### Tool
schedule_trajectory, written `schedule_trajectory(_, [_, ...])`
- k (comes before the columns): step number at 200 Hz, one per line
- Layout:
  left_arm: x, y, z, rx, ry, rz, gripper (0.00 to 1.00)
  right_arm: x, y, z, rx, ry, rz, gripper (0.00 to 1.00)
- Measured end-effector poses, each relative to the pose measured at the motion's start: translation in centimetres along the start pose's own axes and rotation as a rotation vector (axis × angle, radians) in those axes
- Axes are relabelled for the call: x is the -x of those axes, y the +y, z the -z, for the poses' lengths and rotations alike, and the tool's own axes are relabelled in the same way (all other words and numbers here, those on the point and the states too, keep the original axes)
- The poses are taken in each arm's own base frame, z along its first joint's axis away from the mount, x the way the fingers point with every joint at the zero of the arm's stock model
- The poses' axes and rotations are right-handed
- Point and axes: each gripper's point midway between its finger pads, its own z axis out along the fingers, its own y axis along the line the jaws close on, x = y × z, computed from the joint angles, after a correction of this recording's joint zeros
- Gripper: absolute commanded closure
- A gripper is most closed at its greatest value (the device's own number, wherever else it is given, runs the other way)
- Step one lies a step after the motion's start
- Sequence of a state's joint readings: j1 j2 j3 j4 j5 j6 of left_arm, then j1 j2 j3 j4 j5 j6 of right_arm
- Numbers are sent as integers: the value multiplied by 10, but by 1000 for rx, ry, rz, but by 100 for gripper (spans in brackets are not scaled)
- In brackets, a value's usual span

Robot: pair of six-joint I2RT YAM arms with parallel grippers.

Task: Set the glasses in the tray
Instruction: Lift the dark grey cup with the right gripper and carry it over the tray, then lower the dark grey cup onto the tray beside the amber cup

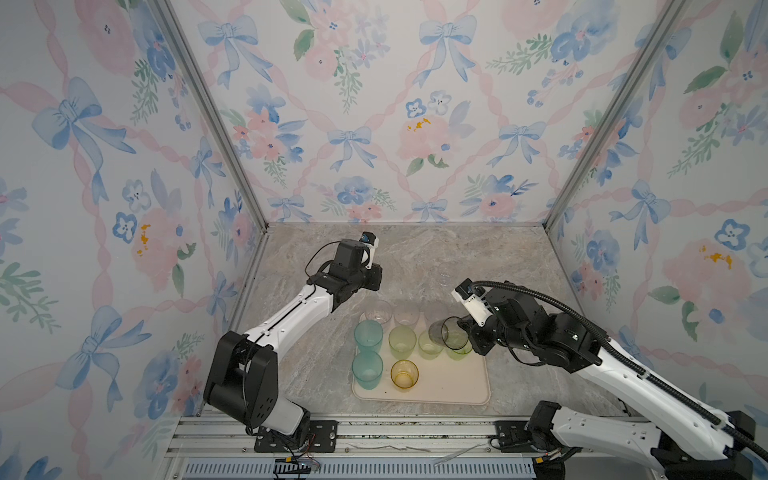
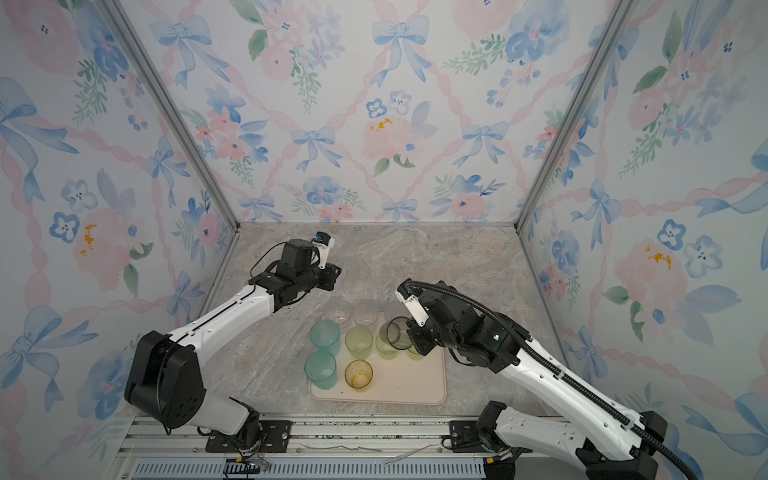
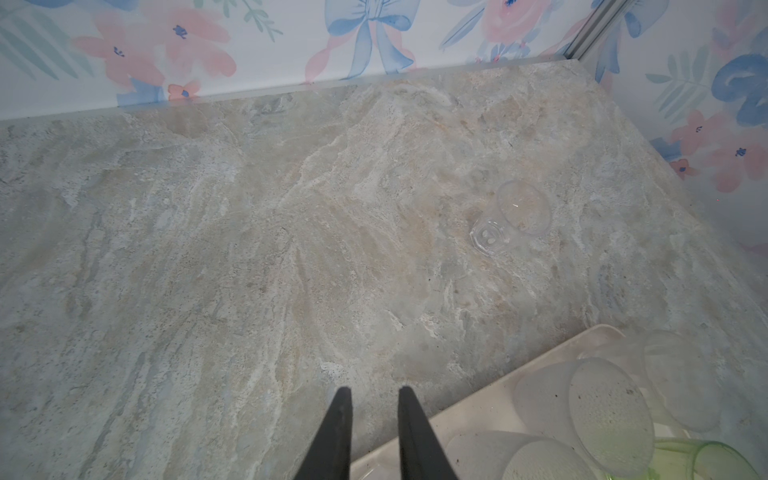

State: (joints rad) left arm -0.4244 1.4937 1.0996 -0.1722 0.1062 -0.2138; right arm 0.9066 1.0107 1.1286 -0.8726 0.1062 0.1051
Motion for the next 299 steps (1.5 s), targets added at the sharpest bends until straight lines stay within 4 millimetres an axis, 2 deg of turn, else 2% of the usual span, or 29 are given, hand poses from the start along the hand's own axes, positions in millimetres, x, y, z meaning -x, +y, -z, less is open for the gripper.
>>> schedule_trajectory(51, [3, -1, 0, -2, -10, -1, 77, -37, 10, -25, -12, 167, 12, 100])
schedule_trajectory(114, [4, -2, 0, -8, -12, -1, 77, -72, 37, -66, 22, 369, 82, 100])
schedule_trajectory(152, [4, -2, 0, -9, -12, -1, 77, -87, 45, -81, 38, 449, 98, 100])
schedule_trajectory(223, [4, -2, 0, -10, -12, -1, 77, -111, 47, -99, 33, 550, 109, 100])
schedule_trajectory(299, [4, -1, 0, -7, -13, 0, 76, -117, 48, -114, 27, 583, 121, 100])
